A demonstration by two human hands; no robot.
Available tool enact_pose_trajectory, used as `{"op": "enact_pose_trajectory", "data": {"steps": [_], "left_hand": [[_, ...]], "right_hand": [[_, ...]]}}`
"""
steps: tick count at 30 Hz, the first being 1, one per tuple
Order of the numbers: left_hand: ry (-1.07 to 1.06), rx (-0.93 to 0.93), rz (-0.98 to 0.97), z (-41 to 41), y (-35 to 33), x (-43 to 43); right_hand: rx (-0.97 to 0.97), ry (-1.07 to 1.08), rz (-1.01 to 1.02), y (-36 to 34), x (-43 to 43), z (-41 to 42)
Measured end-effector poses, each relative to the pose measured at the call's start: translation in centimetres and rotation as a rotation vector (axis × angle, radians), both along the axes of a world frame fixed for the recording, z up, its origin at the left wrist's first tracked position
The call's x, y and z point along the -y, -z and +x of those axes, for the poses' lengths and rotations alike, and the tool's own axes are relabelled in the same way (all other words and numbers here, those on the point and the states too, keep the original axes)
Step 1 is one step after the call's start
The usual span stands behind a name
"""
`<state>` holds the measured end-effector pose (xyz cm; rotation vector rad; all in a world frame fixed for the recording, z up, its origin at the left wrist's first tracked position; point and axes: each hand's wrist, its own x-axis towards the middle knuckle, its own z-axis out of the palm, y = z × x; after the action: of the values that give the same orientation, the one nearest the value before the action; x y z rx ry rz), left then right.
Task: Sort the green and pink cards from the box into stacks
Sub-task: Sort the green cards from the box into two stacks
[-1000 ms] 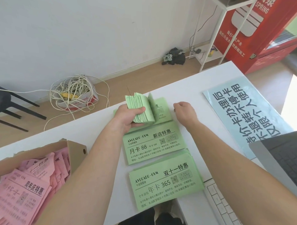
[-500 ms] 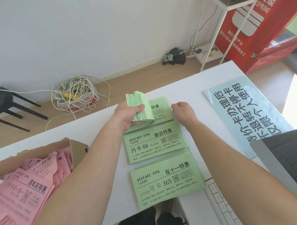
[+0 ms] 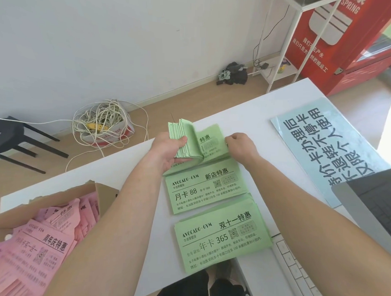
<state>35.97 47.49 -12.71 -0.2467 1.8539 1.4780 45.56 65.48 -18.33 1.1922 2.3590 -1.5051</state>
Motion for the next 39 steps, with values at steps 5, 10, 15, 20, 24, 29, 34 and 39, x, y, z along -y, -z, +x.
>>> {"op": "enact_pose_trajectory", "data": {"steps": [5,10,15,20,24,29,34,39], "left_hand": [[0.005,-0.001,0.000,0.2,-0.4,-0.1],[-0.012,-0.004,-0.002,0.3,-0.6,-0.1],[-0.014,-0.007,-0.018,0.2,-0.7,-0.1],[0.001,-0.031,-0.051,0.2,-0.9,-0.2],[-0.007,-0.023,-0.049,0.3,-1.3,-0.2],[-0.013,-0.026,-0.057,0.3,-1.6,-0.1],[-0.007,-0.025,-0.059,0.5,-1.9,0.0],[0.000,-0.027,-0.043,0.5,-2.2,0.0]], "right_hand": [[-0.005,-0.010,-0.001,-0.1,-0.1,0.1],[-0.016,-0.013,0.004,-0.2,-0.2,0.2],[-0.003,-0.019,0.011,-0.3,-0.3,0.1],[-0.007,-0.033,0.010,-0.5,-0.3,0.1],[0.013,-0.042,0.005,-0.6,-0.2,0.2],[0.008,-0.042,0.004,-0.7,-0.2,0.3],[0.012,-0.035,0.009,-0.8,-0.2,0.3],[-0.005,-0.043,0.018,-1.2,-0.2,0.2]]}}
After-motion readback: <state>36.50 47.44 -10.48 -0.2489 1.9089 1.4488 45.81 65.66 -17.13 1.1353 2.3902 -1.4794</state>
